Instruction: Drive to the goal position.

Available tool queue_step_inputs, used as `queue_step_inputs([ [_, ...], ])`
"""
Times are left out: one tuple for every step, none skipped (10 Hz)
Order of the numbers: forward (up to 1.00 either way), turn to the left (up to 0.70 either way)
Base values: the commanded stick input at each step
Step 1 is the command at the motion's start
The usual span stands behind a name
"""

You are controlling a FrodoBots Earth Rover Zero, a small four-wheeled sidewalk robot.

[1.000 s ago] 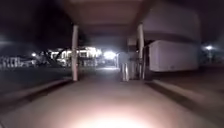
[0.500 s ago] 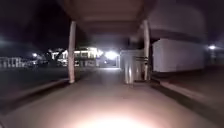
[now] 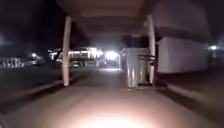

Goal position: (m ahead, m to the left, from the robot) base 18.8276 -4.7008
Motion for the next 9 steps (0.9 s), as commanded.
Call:
queue_step_inputs([
  [1.0,0.0],
  [1.0,0.0],
  [1.0,0.0],
  [1.0,0.0],
  [1.0,0.0],
  [1.0,0.0],
  [1.0,0.0],
  [1.0,0.06],
  [1.0,0.25],
])
